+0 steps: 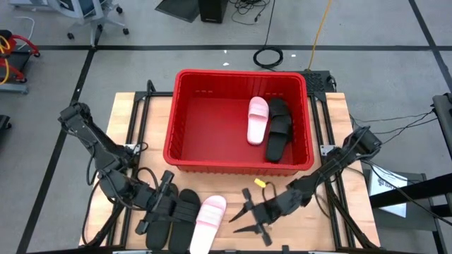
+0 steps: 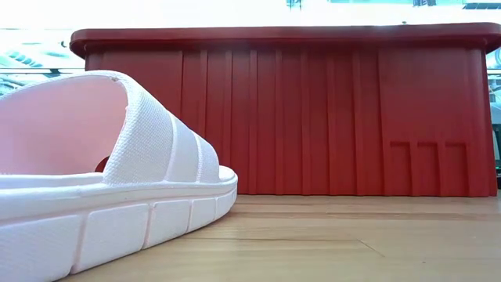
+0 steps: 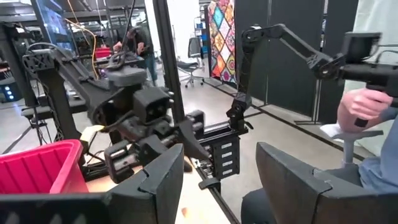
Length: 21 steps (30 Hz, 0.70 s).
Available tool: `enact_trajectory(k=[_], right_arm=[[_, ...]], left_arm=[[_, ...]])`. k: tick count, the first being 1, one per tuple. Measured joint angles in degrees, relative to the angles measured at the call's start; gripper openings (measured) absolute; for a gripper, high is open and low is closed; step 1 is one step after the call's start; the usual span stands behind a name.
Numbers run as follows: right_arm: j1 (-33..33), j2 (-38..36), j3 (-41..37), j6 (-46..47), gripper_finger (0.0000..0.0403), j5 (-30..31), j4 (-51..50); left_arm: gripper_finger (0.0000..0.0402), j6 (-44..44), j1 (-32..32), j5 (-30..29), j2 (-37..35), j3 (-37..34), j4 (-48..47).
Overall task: Pick and place slides into bin
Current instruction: Put the pink slide into the red bin
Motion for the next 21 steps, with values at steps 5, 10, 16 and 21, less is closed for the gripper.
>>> enact_trajectory(k=[5,10,16,21], right_arm=[[0.71,4.19,11.71,0.27,0.0139,4.82,-21.42],[0.92,7.97,18.26,0.17,0.0139,4.84,-27.59],[0.72,10.43,19.04,0.01,0.0139,5.1,-29.41],[-0.11,10.43,19.04,1.06,0.0139,6.4,-34.28]], left_arm=[[0.0202,0.0,-0.2,-0.01,0.07,0.0,0.52],[0.0202,0.0,-0.24,-0.02,0.07,0.0,0.46],[0.0202,0.02,-0.24,-0.02,0.07,0.0,0.45],[0.0202,-0.75,-0.24,-0.02,0.04,0.0,-0.78]])
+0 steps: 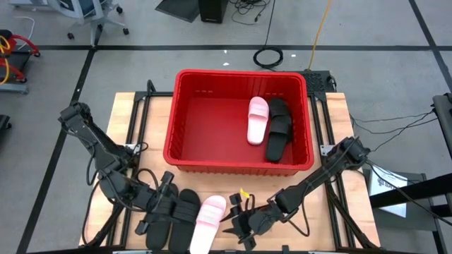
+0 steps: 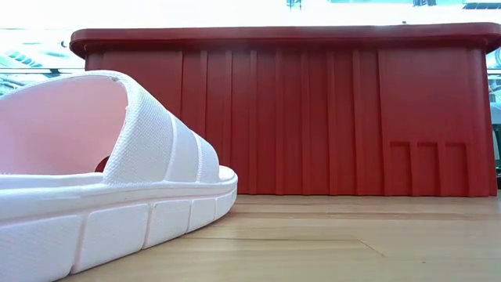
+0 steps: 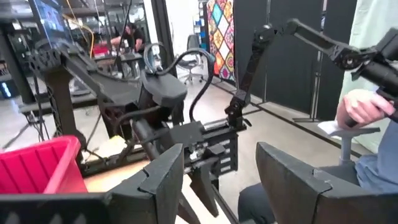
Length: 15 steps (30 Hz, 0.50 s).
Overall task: Pick and place slides into bin
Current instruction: Put the pink slide into the red bin
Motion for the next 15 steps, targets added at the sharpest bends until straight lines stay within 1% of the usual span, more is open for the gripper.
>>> enact_trajectory(k=[6,10,15], right_arm=[[-0.22,-2.48,-0.02,-0.93,0.0139,0.24,1.5],[0.32,-4.64,-0.02,-1.08,0.0139,3.16,0.46],[0.87,-7.06,-0.02,-1.55,0.0139,4.27,-0.68]], left_arm=[[0.0202,-3.83,0.02,-0.01,0.0,0.0,-5.17],[0.0202,-8.09,0.04,-0.02,0.0,0.0,-12.02],[0.0202,-12.27,0.2,-0.18,2.97,0.0,-16.59]])
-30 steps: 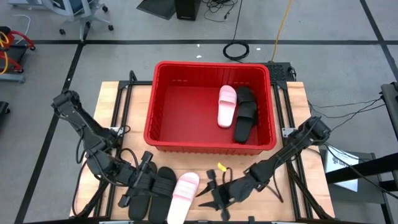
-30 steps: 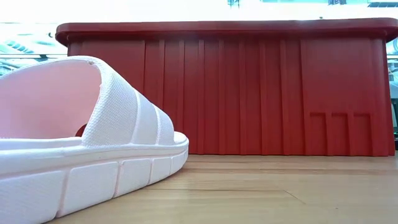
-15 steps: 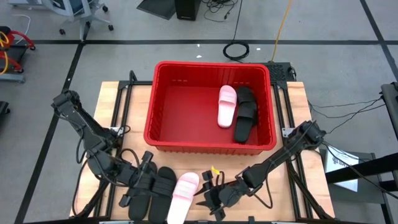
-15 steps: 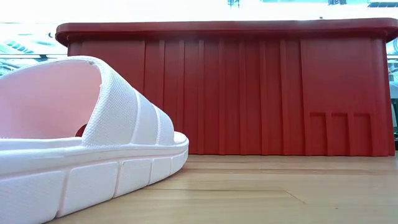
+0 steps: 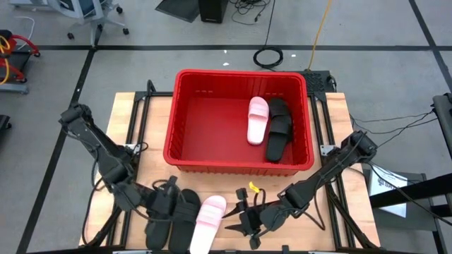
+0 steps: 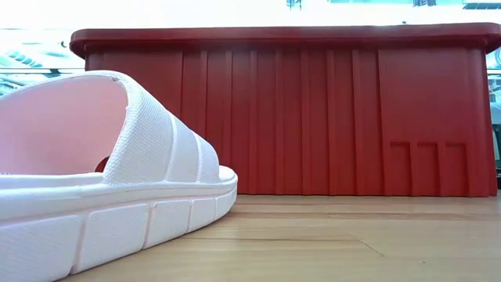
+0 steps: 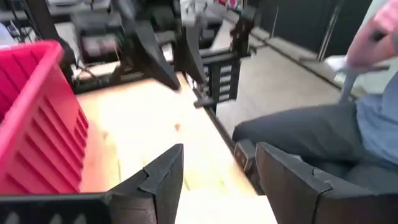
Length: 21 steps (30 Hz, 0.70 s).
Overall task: Pick and place slides into bin
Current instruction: Put the pink slide into the red bin
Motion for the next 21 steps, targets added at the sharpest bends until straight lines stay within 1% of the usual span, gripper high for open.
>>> enact_trajectory(k=[2,6,9,14,18,21], right_arm=[[0.3,-0.71,-0.02,-0.32,0.0139,2.31,-0.24],[0.31,-2.19,-0.02,-1.51,0.0139,7.56,-1.37],[0.35,-3.4,-0.02,-1.71,0.0139,8.02,-3.7],[0.42,-5.16,-0.02,-3.26,0.0139,8.05,-5.89],[0.39,-6.28,-0.02,-4.37,0.0139,9.57,-6.08],[0.39,-6.71,-0.02,-4.74,0.0139,10.63,-6.8]], left_arm=[[0.0202,-0.28,0.11,-0.19,1.9,0.0,0.54],[0.0202,2.55,1.38,-0.48,6.17,0.0,1.81],[0.0202,1.93,2.48,-1.0,8.81,0.0,2.16],[0.0202,-2.19,3.97,-0.92,13.84,0.0,2.91],[0.0202,-4.02,4.25,1.44,17.83,0.02,4.51],[0.0202,-5.28,3.85,1.82,19.72,0.02,4.76]])
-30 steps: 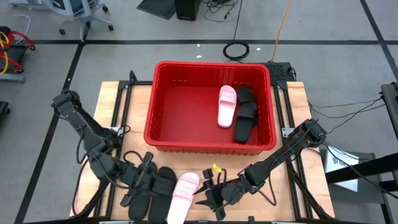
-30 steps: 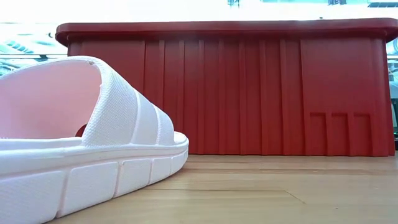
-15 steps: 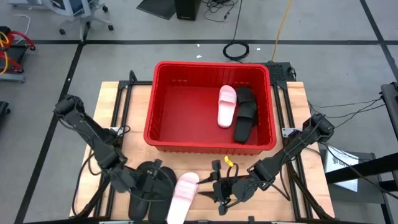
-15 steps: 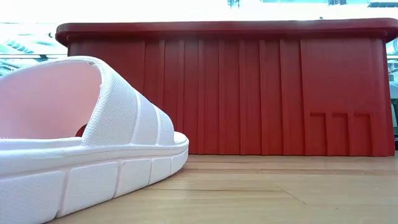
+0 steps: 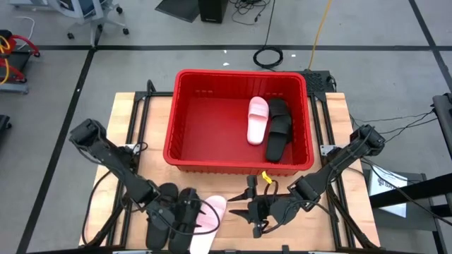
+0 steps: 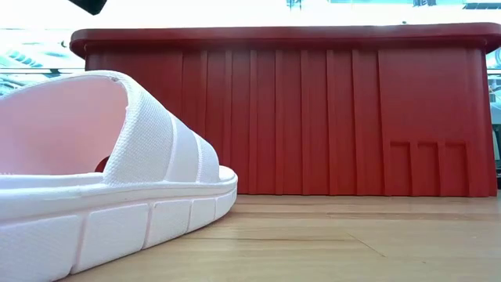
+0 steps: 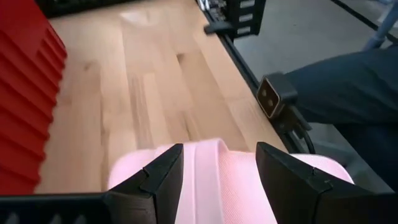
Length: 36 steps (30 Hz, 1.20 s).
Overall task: Pick and place slides into bin
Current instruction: Put the pink slide into the red bin
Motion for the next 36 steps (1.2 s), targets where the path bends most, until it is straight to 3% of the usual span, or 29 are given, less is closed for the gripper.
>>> enact_trajectory(k=[19,30,36], right_arm=[[-0.31,0.02,-0.02,-2.19,0.0139,-0.02,-2.07],[-0.31,0.02,-0.02,-1.07,0.0139,-0.05,-2.05],[-0.31,0.02,-0.04,-0.83,0.0139,-0.07,-2.16]], left_arm=[[0.0202,-10.95,0.18,0.94,5.74,0.02,-1.26],[0.0202,-10.0,8.69,9.27,4.99,0.04,-11.97],[0.0202,-6.64,13.08,16.21,4.99,0.04,-11.49]])
